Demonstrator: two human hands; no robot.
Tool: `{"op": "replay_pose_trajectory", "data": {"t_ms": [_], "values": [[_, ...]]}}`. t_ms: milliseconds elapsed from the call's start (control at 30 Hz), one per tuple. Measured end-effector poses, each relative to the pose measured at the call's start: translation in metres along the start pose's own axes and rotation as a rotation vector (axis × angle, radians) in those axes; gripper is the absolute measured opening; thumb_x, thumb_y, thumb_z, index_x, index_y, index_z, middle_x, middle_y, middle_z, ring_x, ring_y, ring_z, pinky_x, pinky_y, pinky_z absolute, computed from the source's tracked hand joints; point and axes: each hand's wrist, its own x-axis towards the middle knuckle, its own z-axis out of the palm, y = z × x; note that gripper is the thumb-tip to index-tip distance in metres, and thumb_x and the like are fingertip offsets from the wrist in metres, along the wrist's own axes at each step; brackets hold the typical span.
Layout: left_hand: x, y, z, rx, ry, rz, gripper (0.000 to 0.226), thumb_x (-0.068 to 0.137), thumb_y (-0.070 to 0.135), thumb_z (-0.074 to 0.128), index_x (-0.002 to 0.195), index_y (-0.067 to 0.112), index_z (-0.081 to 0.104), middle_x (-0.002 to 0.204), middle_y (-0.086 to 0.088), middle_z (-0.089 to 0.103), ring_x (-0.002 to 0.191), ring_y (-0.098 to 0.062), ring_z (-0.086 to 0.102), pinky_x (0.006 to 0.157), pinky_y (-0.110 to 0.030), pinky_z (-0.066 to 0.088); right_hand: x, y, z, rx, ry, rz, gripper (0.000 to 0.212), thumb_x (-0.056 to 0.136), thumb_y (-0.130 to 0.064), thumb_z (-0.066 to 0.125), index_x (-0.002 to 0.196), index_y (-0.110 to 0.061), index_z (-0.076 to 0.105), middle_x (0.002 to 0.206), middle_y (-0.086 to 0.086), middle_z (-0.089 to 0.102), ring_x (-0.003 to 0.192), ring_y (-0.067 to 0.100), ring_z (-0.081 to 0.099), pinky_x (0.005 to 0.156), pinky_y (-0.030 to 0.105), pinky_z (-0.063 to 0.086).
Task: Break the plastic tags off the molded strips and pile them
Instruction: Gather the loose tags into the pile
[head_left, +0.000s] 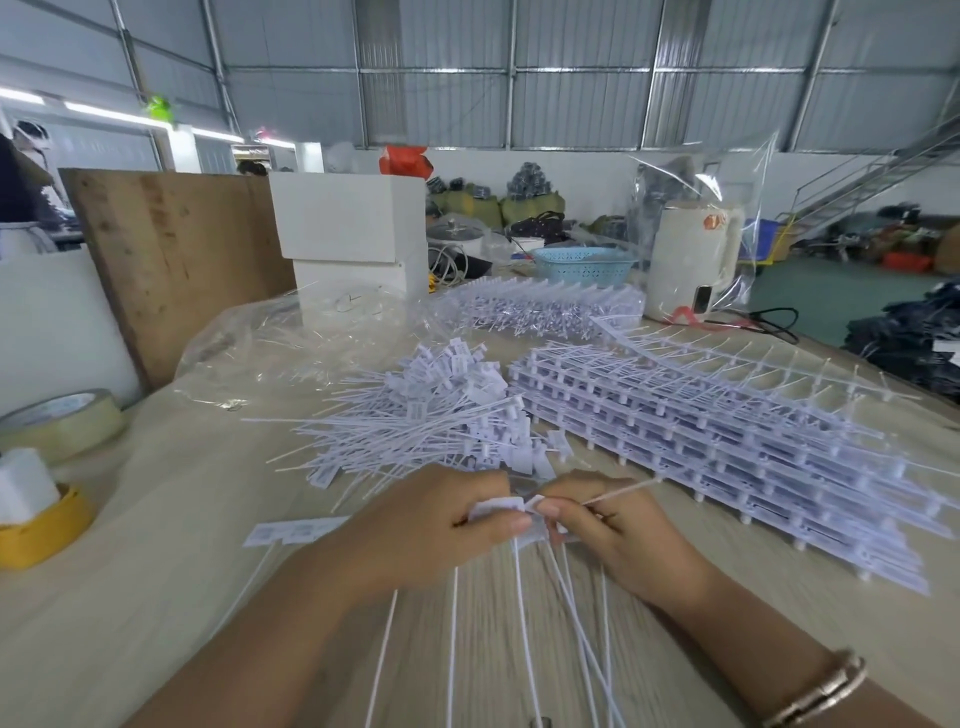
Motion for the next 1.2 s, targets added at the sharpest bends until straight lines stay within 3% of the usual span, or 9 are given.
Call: {"op": "replay_pose_trajectory", "data": {"t_ms": [167,267,433,567,667,800,967,1067,1200], "values": [[-0.001,0.002,-0.004,-0.034,-0.044,0.029,0.031,0.087,0.047,0.051,0.059,0.038,0.042,0.051,0.017,0.043,0.046,-0.003,0.037,0.048,-0.015,0.029,0.000,0.003,0.002,-0.047,-0.052,-0.012,0.017,0.092,-0.025,0.054,0.093,-0.022,0.071,0.070,-0.019,0.059,0.066,-0.002,0.055,0.063,0.013,0.044],[-0.003,0.001,-0.008,-0.098,-0.083,0.019,0.032,0.087,0.045,0.054,0.057,0.038,0.045,0.048,0.015,0.041,0.044,-0.003,0.035,0.047,-0.015,0.026,0.000,0.001,0.002,-0.037,-0.070,-0.061,0.015,0.093,-0.029,0.051,0.094,-0.033,0.066,0.069,-0.021,0.055,0.065,-0.005,0.052,0.062,0.010,0.040],[-0.006,-0.003,-0.010,-0.160,-0.136,0.008,0.037,0.084,0.046,0.054,0.054,0.028,0.040,0.049,0.010,0.029,0.047,-0.004,0.027,0.050,-0.020,0.021,0.001,0.002,0.006,-0.045,-0.112,-0.021,0.019,0.093,-0.034,0.051,0.086,-0.025,0.066,0.068,-0.017,0.054,0.063,0.000,0.050,0.060,0.012,0.038],[-0.013,-0.012,-0.025,-0.267,-0.047,-0.032,0.041,0.077,0.048,0.053,0.053,0.019,0.036,0.053,0.009,0.025,0.051,-0.007,0.025,0.051,-0.021,0.021,-0.007,0.007,-0.023,-0.052,0.087,0.166,0.019,0.088,-0.035,0.047,0.089,-0.037,0.066,0.088,-0.014,0.068,0.078,-0.001,0.061,0.071,0.011,0.046],[-0.014,-0.018,-0.027,-0.245,0.034,-0.073,0.039,0.080,0.053,0.046,0.060,0.021,0.038,0.058,0.008,0.031,0.055,-0.008,0.031,0.055,-0.025,0.025,-0.013,0.010,-0.025,-0.295,0.053,0.103,0.028,0.093,-0.035,0.041,0.103,-0.028,0.066,0.098,-0.011,0.066,0.091,-0.002,0.059,0.081,0.016,0.046],[-0.009,-0.013,-0.010,-0.110,0.023,-0.154,0.019,0.084,0.041,0.038,0.073,0.033,0.051,0.065,0.000,0.053,0.066,-0.025,0.054,0.067,-0.040,0.045,-0.004,0.007,-0.002,-0.385,0.048,0.070,0.035,0.096,-0.033,0.040,0.123,-0.023,0.060,0.095,-0.007,0.053,0.084,0.008,0.055,0.076,0.025,0.046],[-0.004,-0.006,0.008,0.041,0.026,-0.132,0.025,0.091,0.024,0.039,0.102,0.045,0.042,0.084,0.007,0.059,0.062,-0.009,0.051,0.060,-0.031,0.041,-0.006,0.011,-0.003,-0.496,-0.150,0.110,0.051,0.085,-0.016,0.050,0.135,-0.030,0.050,0.095,-0.005,0.041,0.081,0.014,0.048,0.074,0.031,0.041],[-0.001,-0.003,0.014,-0.003,0.078,-0.151,0.030,0.095,0.024,0.042,0.119,0.041,0.037,0.109,0.012,0.055,0.079,-0.004,0.056,0.072,-0.029,0.048,-0.007,0.005,-0.006,-0.434,-0.099,0.121,0.059,0.075,-0.021,0.045,0.133,-0.030,0.051,0.094,-0.006,0.044,0.080,0.013,0.049,0.072,0.030,0.039],[0.003,0.001,0.023,-0.049,0.178,-0.088,0.035,0.090,0.012,0.045,0.116,0.035,0.039,0.103,0.014,0.051,0.090,0.005,0.048,0.073,-0.010,0.037,-0.006,-0.001,0.003,-0.708,-0.055,-0.079,0.052,0.080,-0.027,0.058,0.132,-0.028,0.049,0.097,-0.008,0.056,0.081,0.010,0.056,0.069,0.029,0.044]]}}
